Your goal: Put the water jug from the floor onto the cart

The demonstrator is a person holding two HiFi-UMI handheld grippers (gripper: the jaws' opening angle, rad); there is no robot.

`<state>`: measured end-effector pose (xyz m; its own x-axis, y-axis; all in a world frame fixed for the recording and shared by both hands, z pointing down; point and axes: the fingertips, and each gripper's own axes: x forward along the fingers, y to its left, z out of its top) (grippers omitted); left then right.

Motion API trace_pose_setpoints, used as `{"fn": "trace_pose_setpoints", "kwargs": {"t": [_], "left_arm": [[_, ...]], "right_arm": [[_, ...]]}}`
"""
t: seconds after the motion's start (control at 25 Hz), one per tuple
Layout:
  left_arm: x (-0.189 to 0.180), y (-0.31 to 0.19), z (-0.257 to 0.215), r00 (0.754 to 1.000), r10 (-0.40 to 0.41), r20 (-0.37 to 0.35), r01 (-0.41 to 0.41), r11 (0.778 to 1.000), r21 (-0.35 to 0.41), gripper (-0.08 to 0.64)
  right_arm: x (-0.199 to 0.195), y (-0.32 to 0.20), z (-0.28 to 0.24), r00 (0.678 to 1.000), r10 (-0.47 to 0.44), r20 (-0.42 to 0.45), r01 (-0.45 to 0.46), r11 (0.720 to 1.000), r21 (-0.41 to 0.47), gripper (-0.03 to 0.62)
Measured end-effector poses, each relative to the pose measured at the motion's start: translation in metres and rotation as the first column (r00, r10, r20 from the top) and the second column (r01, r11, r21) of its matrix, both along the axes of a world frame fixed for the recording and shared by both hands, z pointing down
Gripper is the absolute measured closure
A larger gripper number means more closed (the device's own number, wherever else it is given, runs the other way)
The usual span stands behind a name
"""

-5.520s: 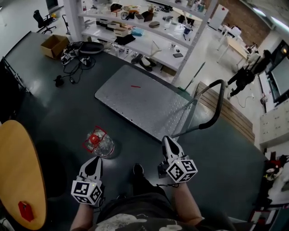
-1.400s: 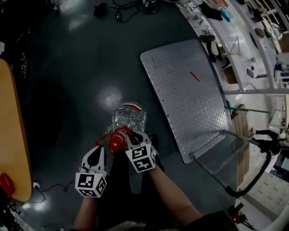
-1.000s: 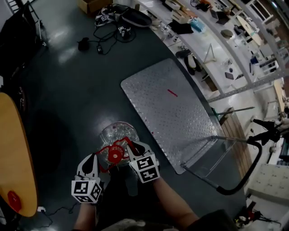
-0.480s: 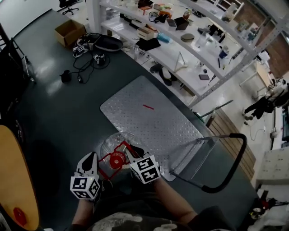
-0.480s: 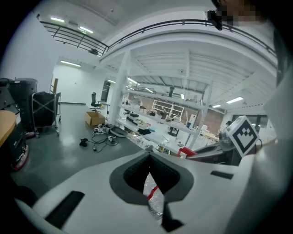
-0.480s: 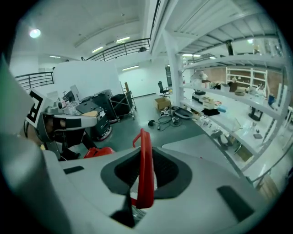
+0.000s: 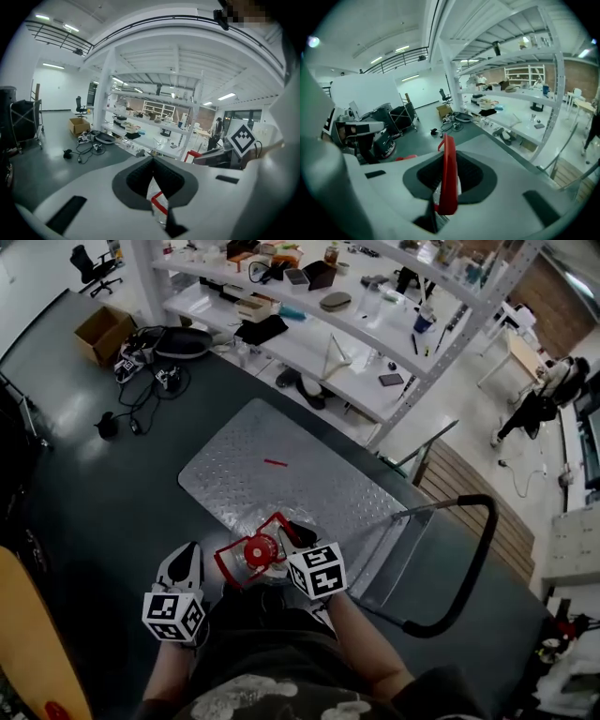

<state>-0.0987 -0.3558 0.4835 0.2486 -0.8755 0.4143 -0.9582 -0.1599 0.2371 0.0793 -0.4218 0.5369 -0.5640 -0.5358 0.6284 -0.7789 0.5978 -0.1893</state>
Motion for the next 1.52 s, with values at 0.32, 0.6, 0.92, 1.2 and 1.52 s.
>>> {"fn": "trace_pose_setpoints", "kwargs": {"t": [0.32,0.6,0.92,1.2,1.52], "left_arm": [[0.035,-0.081,0.018,0.985,0.174,-0.012,-0.174,0.984,-0.025,0.552],[0.037,-0.147,0.039,0.951,0.309,-0.019,-0.31,0.948,-0.078,0.552],[0.039,-0.21,0.044,0.916,0.4,-0.009,-0.399,0.911,-0.1,0.552],[0.049,-0.229,0.054,0.887,0.462,-0.017,-0.46,0.879,-0.124,0.552],[0.052,-0.245,0.057,0.865,0.502,-0.017,-0.5,0.858,-0.122,0.552]], "right_arm": [[0.065,-0.07,0.018,0.974,0.227,0.008,-0.226,0.973,-0.05,0.543],[0.074,-0.124,0.044,0.926,0.372,0.071,-0.36,0.923,-0.135,0.54],[0.08,-0.18,0.083,0.892,0.451,0.027,-0.44,0.88,-0.177,0.537],[0.094,-0.193,0.094,0.855,0.518,0.006,-0.506,0.838,-0.202,0.537],[0.106,-0.183,0.095,0.797,0.604,-0.005,-0.589,0.777,-0.222,0.537]]}}
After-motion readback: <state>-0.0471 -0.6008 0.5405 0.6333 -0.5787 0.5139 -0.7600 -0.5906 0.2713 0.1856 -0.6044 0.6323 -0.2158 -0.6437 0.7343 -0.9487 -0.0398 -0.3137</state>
